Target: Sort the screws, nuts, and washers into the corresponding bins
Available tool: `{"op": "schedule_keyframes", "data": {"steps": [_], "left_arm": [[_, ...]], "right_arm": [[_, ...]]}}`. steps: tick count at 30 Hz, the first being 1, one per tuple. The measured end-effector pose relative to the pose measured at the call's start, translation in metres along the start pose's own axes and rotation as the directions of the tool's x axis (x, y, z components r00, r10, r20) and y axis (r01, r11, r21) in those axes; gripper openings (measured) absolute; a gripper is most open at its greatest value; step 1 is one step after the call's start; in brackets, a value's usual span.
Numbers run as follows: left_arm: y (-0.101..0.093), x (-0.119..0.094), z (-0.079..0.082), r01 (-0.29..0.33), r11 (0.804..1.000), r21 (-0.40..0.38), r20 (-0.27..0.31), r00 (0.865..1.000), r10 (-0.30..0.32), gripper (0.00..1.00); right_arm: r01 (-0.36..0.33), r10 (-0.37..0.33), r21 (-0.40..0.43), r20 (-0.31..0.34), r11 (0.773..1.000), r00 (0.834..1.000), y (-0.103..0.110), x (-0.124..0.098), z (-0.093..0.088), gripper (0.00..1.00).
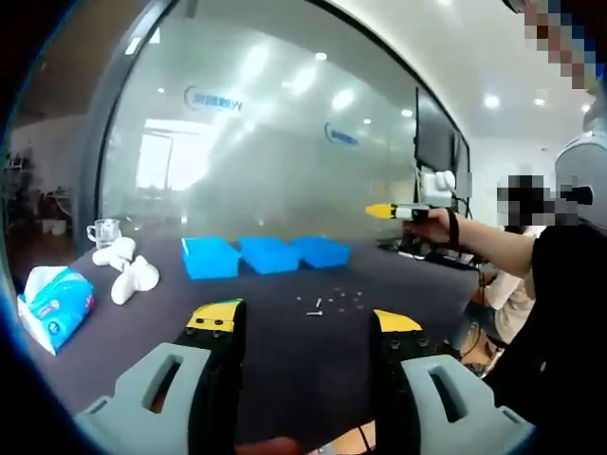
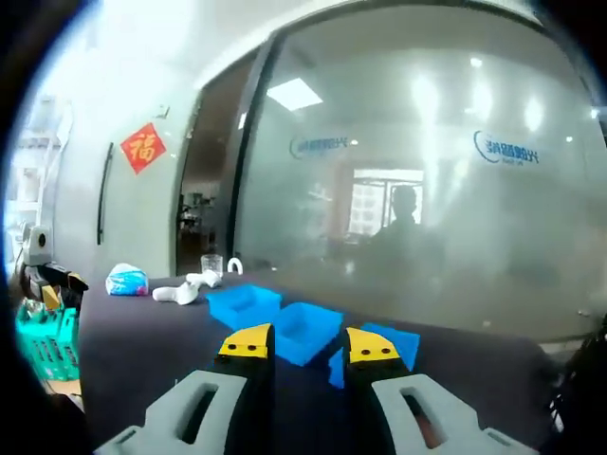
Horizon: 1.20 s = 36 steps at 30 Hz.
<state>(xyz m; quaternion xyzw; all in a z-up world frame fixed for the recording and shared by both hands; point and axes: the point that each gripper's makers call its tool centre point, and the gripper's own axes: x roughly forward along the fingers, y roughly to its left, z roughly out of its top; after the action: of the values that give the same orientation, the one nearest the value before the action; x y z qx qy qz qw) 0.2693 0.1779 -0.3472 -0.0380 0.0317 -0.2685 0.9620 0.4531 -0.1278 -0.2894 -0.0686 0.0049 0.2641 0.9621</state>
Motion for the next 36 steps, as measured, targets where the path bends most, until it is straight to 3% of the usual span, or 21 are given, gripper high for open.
{"op": "schedule_keyframes", "data": {"steps": [13, 14, 20, 26, 36], "left_arm": [[-0.007, 0.003, 0.002, 0.008, 1.0, 0.013, -0.006, 1.0, -0.008, 0.5], [-0.007, 0.004, 0.002, 0.01, 1.0, 0.013, -0.007, 1.0, -0.01, 0.5], [-0.016, 0.009, 0.002, 0.028, 0.999, 0.021, -0.012, 1.0, -0.027, 0.5], [-0.017, 0.008, 0.002, 0.026, 0.999, 0.021, -0.01, 1.0, -0.026, 0.5], [-0.014, 0.006, 0.002, 0.018, 1.0, 0.015, -0.003, 1.0, -0.018, 0.5]], "right_arm": [[0.05, -0.049, 0.039, -0.013, 0.998, 0.999, -0.008, -0.083, -0.037, 0.25], [0.058, -0.057, 0.052, -0.022, 0.997, 0.998, -0.004, -0.103, -0.048, 0.25], [0.074, -0.072, 0.073, -0.026, 0.995, 0.997, -0.001, -0.125, -0.057, 0.25], [0.081, -0.077, 0.072, -0.05, 0.994, 0.996, -0.003, -0.139, -0.064, 0.25], [-0.034, 0.039, 0.054, -0.095, 0.998, 0.995, 0.007, -0.129, -0.062, 0.26]]}}
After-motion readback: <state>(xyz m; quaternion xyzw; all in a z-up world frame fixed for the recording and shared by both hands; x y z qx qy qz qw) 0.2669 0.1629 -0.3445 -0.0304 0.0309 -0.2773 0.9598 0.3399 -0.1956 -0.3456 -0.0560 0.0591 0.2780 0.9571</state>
